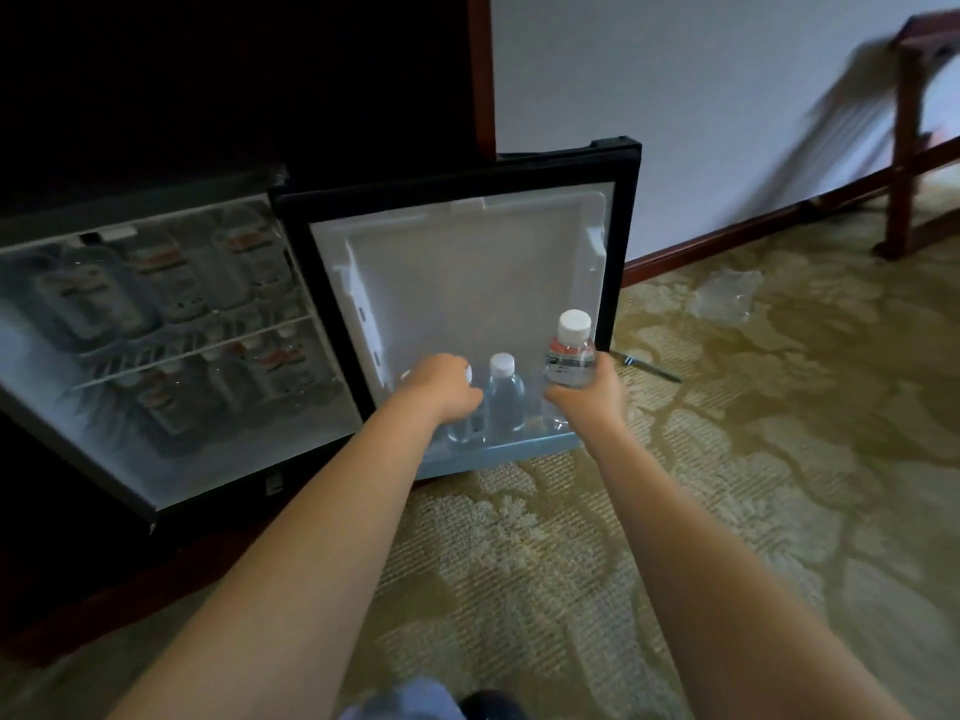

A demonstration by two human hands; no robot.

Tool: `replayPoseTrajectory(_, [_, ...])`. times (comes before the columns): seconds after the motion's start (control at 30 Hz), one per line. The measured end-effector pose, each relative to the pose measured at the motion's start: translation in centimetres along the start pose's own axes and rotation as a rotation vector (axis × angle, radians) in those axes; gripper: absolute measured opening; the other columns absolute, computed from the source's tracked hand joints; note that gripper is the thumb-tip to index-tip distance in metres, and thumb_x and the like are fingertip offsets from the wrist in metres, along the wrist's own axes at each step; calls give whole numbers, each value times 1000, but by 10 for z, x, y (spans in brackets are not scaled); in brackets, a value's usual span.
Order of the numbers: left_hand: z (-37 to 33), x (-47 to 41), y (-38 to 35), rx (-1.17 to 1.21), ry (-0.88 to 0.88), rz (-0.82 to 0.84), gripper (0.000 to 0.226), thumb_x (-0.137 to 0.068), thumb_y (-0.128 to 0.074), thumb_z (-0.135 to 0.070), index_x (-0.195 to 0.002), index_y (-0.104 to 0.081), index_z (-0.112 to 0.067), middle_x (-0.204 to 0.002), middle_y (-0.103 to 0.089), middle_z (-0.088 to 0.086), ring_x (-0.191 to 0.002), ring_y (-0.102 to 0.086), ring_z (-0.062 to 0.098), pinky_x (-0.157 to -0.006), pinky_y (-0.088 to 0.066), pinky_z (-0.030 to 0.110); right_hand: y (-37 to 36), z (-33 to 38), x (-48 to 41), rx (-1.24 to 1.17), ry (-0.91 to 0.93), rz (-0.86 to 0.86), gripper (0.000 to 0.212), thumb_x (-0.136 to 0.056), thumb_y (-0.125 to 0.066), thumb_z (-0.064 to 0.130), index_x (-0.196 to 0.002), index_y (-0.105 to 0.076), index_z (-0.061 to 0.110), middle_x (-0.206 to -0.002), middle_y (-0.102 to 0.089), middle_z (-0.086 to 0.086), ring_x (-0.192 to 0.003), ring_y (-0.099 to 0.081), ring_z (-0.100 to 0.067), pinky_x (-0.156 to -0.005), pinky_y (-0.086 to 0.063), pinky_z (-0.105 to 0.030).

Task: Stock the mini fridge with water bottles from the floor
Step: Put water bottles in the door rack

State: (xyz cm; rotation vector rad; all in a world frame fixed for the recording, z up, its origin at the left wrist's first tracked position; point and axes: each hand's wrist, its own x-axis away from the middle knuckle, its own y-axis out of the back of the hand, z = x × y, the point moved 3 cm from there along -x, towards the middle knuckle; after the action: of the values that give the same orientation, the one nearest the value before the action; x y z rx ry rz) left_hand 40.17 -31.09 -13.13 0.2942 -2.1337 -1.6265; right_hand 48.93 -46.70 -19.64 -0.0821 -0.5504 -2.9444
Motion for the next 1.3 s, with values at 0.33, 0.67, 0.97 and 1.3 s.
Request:
replayPoseTrajectory(0.33, [10, -40, -28, -76, -93, -61, 35, -91, -51, -25, -121, -53, -7, -130, -46, 8, -113, -50, 28, -92, -44, 38, -44, -39, -48, 81, -75, 27, 48, -76, -74, 22, -116, -49, 19, -101, -59, 0, -87, -56, -18, -71, -43, -29])
replayPoseTrajectory(0.67, [10, -46, -28, -75, -87, -119, 33, -89, -52, -25, -116, -58, -7, -126, -49, 7, -112, -50, 27, -87, -46, 38, -63, -68, -54, 80, -143, 62, 49, -75, -71, 13, -117, -46, 19, -100, -55, 2, -99, -58, -23, -87, -51, -41])
replayPoseTrajectory(0.97, [10, -42, -30, -89, -79, -127, 34, -88, -52, -27, -116, -57, -8, -127, -49, 6, -112, -51, 26, -84, -44, 36, -60, -67, -48, 75, -199, 154, 55, -79, -65, 11, -127, -39, 15, -109, -54, -4, -93, -51, -21, -76, -44, -34])
replayPoseTrajectory(1.3, [6, -13, -8, -110, -43, -144, 48, -94, -48, -31, -137, -41, -11, -157, -17, 4, -137, -31, 29, -102, -37, 40, -13, -9, -15, 353, 19, -140, 19, -89, -54, 24, -104, -49, 14, -97, -58, -1, -79, -52, -21, -64, -42, -32])
